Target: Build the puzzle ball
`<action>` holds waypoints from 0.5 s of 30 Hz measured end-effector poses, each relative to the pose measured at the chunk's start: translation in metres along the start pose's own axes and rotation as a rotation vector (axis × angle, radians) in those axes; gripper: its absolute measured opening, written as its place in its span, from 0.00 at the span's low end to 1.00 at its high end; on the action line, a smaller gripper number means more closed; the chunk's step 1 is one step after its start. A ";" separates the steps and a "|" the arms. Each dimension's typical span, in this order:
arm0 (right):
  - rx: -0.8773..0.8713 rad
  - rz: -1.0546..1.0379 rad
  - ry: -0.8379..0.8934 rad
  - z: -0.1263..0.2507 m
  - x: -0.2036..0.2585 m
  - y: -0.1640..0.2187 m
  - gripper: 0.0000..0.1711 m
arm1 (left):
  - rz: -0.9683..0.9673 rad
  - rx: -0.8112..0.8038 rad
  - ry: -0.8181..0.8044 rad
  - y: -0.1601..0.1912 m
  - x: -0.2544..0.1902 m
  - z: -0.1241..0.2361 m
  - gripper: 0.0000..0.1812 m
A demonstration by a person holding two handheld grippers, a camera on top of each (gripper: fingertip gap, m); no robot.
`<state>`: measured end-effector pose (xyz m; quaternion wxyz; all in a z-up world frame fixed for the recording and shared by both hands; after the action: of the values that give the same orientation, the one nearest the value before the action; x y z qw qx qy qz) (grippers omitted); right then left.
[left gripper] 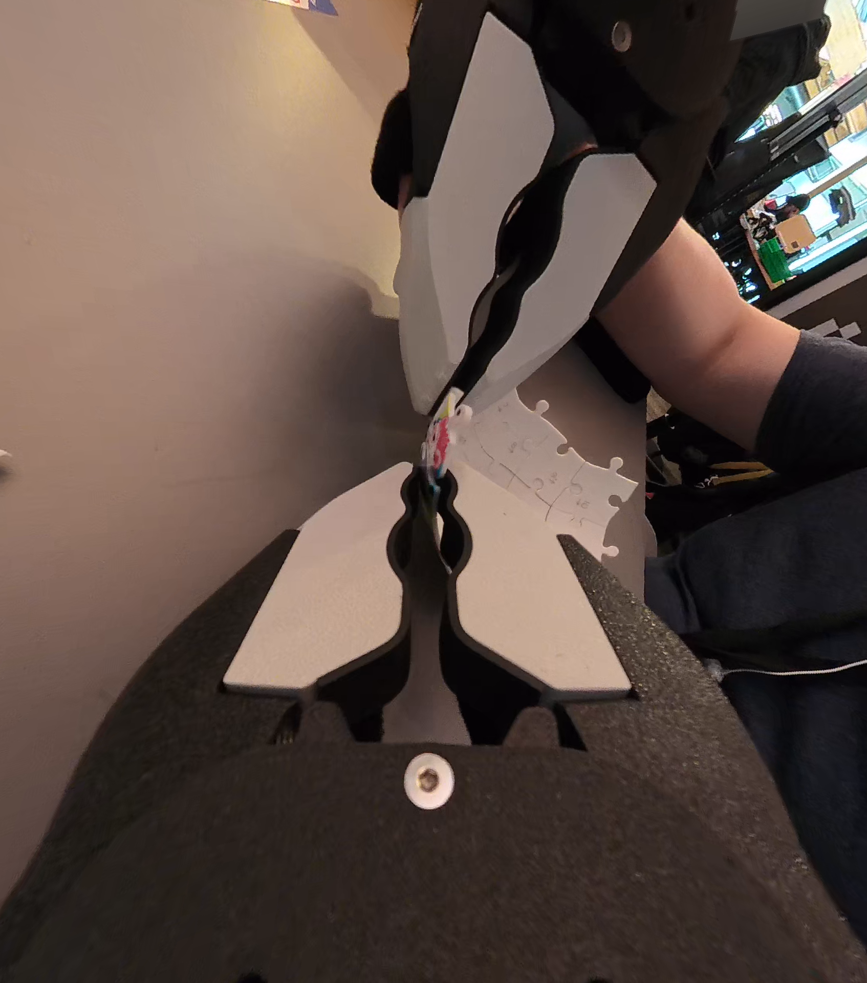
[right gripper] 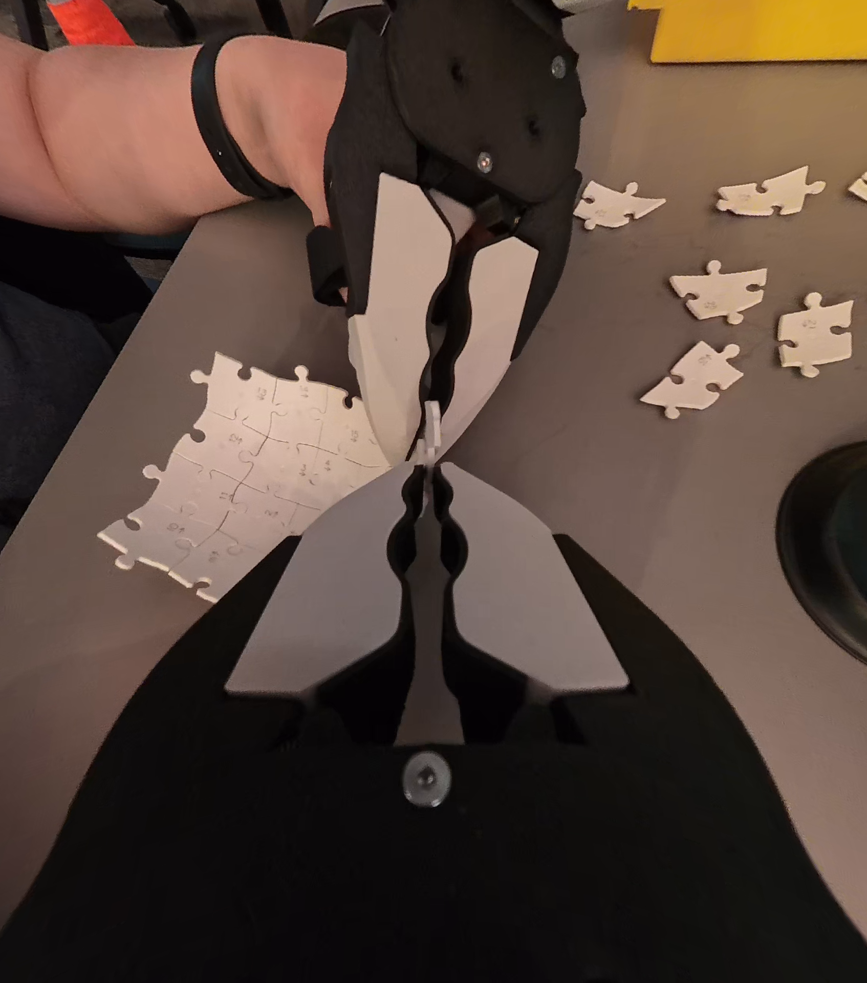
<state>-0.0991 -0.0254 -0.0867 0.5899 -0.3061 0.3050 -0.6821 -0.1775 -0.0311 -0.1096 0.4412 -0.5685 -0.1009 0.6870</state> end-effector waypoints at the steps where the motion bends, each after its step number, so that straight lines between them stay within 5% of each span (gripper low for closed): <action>1: -0.005 -0.003 0.002 0.000 0.000 0.000 0.02 | 0.004 -0.003 0.000 0.000 0.000 0.000 0.02; 15: -0.020 -0.026 0.007 0.000 -0.002 0.001 0.02 | -0.013 -0.016 -0.014 -0.001 -0.002 0.000 0.06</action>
<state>-0.0976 -0.0236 -0.0877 0.5767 -0.3136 0.3098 -0.6879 -0.1770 -0.0320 -0.1079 0.4405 -0.5663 -0.1132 0.6873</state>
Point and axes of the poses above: each gripper's, where its closed fingertips meet, z back along the fingers, y out of its underside, x = y × z across the jaws, the point moved 5 cm from there along z, back along the fingers, and after that the axes turned 8 degrees about y, right-handed, at the moved point
